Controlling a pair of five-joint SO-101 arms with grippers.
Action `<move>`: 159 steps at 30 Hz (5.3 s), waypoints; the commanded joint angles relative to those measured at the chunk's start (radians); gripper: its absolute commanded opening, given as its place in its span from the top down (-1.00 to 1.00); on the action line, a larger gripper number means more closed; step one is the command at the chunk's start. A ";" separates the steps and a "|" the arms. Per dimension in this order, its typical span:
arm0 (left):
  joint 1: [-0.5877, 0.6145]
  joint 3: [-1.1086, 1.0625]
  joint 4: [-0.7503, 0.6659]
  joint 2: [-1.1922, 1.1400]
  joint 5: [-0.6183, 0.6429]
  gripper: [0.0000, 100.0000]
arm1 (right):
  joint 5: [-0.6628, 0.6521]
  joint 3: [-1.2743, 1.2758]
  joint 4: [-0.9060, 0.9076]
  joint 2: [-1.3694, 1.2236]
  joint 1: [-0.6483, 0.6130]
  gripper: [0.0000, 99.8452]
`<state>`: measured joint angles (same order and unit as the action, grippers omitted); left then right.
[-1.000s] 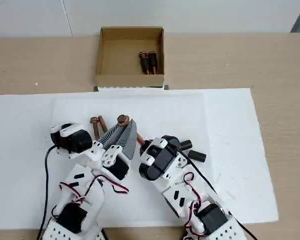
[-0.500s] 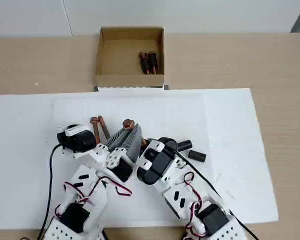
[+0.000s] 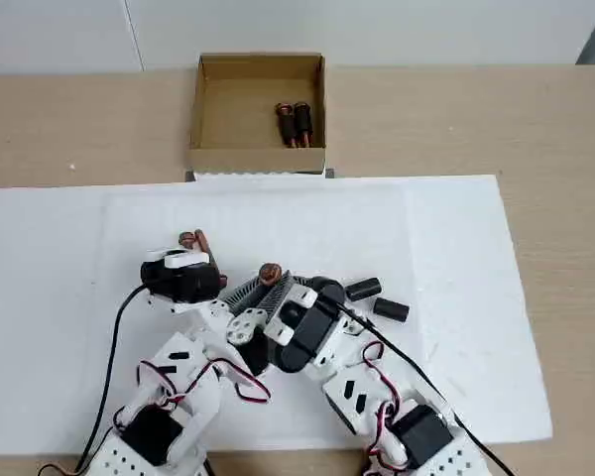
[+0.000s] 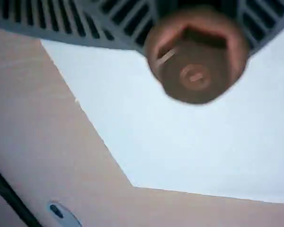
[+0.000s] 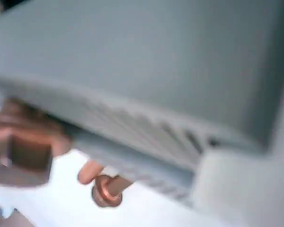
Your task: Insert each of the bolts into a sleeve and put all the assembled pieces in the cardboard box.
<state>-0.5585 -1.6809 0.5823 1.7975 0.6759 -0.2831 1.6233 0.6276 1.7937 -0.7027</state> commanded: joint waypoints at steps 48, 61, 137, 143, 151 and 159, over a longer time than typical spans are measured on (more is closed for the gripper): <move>0.574 -0.002 0.210 0.008 -0.485 0.99 | 0.083 -0.083 -0.035 -0.030 0.378 0.99; 0.569 -0.002 0.290 0.012 -0.488 0.99 | 0.068 -0.684 -0.277 -0.889 0.381 0.99; 0.575 -0.001 0.296 0.012 -0.628 0.99 | 0.049 -2.452 0.809 -2.032 0.320 1.00; 0.575 -0.001 0.296 0.012 -0.628 0.99 | 0.143 -2.452 0.993 -1.963 0.321 1.00; 0.575 -0.001 0.296 0.012 -0.628 0.99 | 0.267 -2.394 1.050 -1.850 0.349 1.00; 0.575 -0.001 0.295 0.012 -0.628 0.99 | 0.302 -1.946 1.047 -1.514 0.369 0.99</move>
<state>0.0092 -1.6886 0.8707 1.8021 0.0514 0.0054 -0.4649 1.6740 0.1304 -0.3406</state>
